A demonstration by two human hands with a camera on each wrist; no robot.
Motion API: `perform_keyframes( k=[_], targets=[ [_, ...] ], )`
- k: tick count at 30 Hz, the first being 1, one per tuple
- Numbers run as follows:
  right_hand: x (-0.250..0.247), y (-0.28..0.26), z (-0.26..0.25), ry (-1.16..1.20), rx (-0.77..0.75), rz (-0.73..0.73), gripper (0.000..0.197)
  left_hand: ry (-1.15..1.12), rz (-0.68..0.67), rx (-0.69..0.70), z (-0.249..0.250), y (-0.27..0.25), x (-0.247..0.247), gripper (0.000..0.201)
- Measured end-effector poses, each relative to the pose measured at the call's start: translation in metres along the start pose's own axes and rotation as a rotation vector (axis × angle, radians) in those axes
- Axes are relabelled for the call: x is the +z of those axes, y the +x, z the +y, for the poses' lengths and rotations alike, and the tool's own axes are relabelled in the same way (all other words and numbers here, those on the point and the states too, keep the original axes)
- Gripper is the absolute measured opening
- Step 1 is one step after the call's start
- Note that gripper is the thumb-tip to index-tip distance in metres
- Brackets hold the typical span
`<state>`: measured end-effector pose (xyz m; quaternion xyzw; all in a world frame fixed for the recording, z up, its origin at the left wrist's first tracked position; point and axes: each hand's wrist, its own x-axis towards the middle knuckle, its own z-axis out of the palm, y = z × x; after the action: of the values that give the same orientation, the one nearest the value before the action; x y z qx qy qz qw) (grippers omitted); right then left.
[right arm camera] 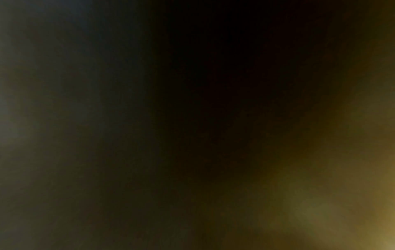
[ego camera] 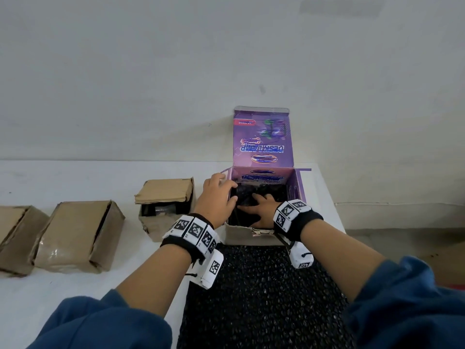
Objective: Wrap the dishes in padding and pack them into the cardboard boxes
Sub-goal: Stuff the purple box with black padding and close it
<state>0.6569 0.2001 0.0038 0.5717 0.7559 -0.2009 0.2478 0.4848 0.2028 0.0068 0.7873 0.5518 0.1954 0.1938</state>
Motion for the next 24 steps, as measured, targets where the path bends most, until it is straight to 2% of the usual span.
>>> perform_keyframes(
  k=[4, 8, 13, 19, 24],
  targets=[
    [-0.007, 0.0, 0.001, 0.085, -0.004, -0.003, 0.061, 0.003, -0.005, -0.009, 0.0, 0.0, 0.0, 0.032],
    [-0.026, -0.024, 0.005, 0.315, -0.087, 0.218, 0.049, -0.005, 0.013, -0.003, 0.0, -0.002, -0.007, 0.032],
    [-0.029, -0.073, 0.008, 0.383, -0.141, 0.406, 0.035, -0.01, 0.142, 0.03, 0.009, -0.026, -0.023, 0.023],
    [0.008, -0.132, -0.001, 0.389, -0.126, 0.523, 0.029, -0.059, 0.266, 0.019, 0.021, -0.096, -0.031, 0.021],
    [0.063, -0.168, -0.025, 0.377, -0.141, 0.495, 0.028, -0.055, 0.198, -0.139, 0.016, -0.168, -0.024, 0.023]
  ],
)
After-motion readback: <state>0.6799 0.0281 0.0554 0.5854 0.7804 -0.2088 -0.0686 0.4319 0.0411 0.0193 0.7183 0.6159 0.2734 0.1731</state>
